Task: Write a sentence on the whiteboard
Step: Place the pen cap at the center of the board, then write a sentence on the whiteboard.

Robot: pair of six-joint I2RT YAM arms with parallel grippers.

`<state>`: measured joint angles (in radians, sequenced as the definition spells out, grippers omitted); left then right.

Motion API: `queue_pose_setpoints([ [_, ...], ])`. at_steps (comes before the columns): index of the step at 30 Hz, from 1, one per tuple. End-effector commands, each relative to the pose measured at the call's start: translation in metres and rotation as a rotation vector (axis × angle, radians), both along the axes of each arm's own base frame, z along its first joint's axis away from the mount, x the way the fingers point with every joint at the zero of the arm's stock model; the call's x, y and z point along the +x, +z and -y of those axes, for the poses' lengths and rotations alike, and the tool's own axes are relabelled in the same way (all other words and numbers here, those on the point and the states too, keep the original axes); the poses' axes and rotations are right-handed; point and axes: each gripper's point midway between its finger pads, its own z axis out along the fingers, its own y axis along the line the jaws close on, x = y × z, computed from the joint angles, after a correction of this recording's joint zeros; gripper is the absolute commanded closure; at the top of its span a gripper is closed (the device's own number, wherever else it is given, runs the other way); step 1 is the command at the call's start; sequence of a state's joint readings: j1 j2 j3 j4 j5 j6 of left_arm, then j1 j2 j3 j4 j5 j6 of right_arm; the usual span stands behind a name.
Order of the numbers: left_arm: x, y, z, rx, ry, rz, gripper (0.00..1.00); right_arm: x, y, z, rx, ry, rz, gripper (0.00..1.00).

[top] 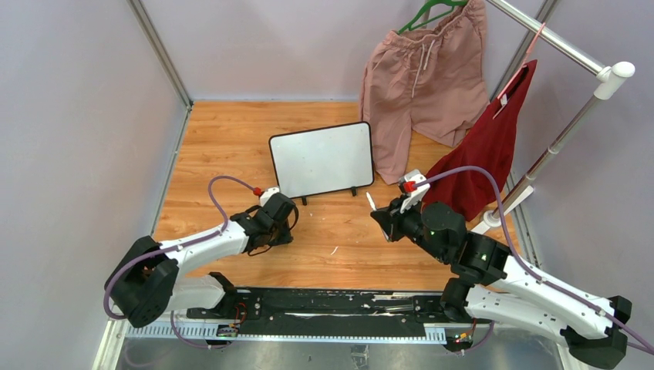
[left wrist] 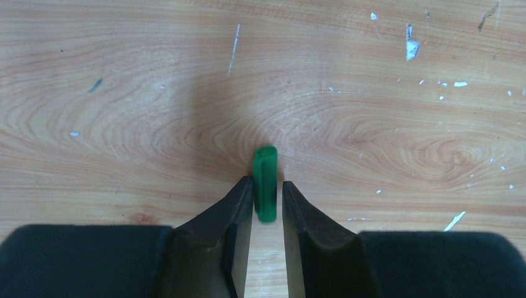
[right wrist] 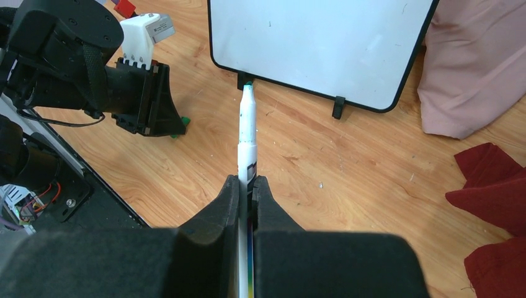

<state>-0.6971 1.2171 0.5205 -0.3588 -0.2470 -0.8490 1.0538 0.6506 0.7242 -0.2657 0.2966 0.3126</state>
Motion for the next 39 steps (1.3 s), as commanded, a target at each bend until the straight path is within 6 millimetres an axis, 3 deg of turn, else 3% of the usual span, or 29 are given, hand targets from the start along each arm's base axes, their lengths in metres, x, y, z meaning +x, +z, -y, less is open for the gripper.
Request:
queue_pose_setpoints([
  [1, 0.0, -0.009, -0.003, 0.007, 0.016, -0.004, 0.68, 0.002, -0.003, 0.007, -0.027, -0.021, 0.012, 1.0],
  [11, -0.002, -0.009, -0.008, 0.006, 0.038, 0.006, 0.6, 0.001, -0.004, 0.006, -0.022, -0.02, 0.008, 1.0],
  [17, 0.001, 0.02, -0.002, -0.065, 0.046, 0.065, 0.43, -0.001, 0.001, 0.005, -0.021, -0.003, 0.011, 1.0],
  [22, 0.013, 0.079, 0.006, -0.165, 0.027, 0.202, 0.25, -0.005, 0.015, 0.0, -0.022, 0.046, 0.031, 1.0],
  [26, 0.018, 0.138, 0.017, -0.229, -0.097, 0.346, 0.21, -0.011, 0.027, -0.009, -0.026, 0.114, 0.046, 1.0],
  [29, 0.015, 0.194, 0.033, -0.358, -0.219, 0.511, 0.21, -0.018, 0.039, -0.018, -0.012, 0.183, 0.063, 1.0],
  [35, -0.025, 0.296, 0.065, -0.715, -0.487, 0.846, 0.15, -0.043, 0.076, -0.041, 0.106, 0.37, 0.11, 1.0],
  [39, -0.055, 0.337, 0.08, -0.897, -0.643, 0.918, 0.14, -0.06, 0.099, -0.056, 0.196, 0.487, 0.127, 1.0],
])
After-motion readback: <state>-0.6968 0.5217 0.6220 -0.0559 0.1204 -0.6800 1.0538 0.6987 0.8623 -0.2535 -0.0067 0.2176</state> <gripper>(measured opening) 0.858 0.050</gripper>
